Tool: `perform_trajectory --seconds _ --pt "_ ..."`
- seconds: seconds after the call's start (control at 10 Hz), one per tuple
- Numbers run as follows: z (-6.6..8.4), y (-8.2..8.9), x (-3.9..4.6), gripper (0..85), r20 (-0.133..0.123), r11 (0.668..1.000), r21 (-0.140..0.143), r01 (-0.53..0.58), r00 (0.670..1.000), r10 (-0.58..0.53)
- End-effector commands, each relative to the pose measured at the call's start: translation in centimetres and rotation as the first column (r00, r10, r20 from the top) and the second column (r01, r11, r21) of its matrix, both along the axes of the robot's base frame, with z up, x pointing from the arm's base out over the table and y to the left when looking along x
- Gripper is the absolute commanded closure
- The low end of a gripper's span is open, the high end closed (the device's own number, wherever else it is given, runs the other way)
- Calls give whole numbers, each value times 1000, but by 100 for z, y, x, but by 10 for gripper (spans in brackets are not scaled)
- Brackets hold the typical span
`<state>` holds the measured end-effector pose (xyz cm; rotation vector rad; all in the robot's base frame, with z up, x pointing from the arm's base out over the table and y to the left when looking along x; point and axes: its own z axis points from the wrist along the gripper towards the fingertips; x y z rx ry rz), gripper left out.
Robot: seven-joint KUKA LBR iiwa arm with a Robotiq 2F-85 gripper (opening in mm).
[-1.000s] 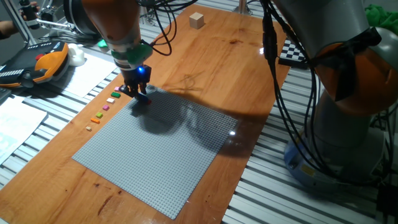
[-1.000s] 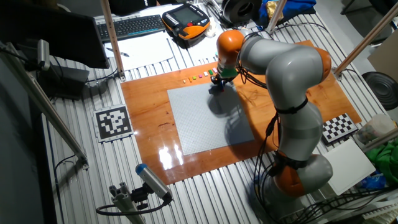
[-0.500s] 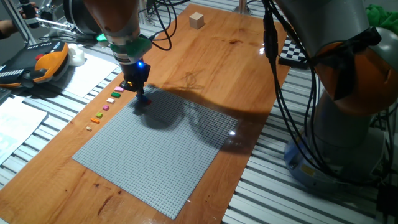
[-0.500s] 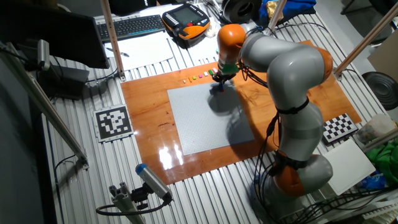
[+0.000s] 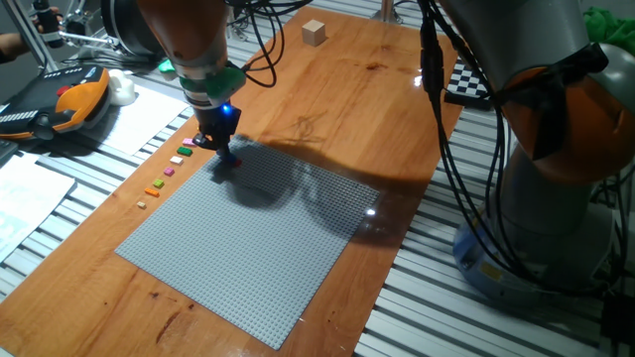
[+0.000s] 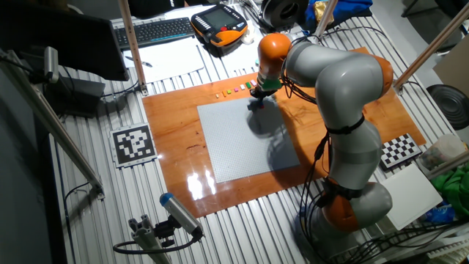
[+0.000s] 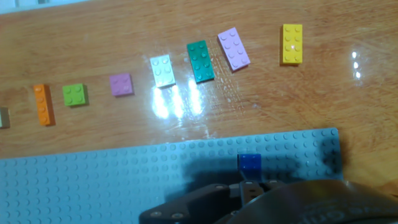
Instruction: Stack small Lego blocks randomly, one at a time
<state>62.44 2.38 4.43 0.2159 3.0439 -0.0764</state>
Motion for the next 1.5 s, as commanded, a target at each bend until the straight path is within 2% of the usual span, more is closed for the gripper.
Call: perform_trajectory --seconds 0.0,0.3,0.7,0.9,1.0,1.2,1.4 --pt "-14 2 -16 850 -3 1000 0 1 1000 -1" --pt "31 13 -19 850 -8 1000 0 6 1000 -6" --pt "-6 0 -60 850 -4 1000 -10 -5 1000 5" --pt "-5 -1 -59 850 -7 1000 -13 -6 1000 6" --pt "-16 -8 -52 850 0 1000 -21 -13 1000 13" --pt "-6 -6 -31 850 -1 1000 -15 -14 1000 14" --pt "-6 -7 -27 850 -1 1000 -21 -23 1000 23"
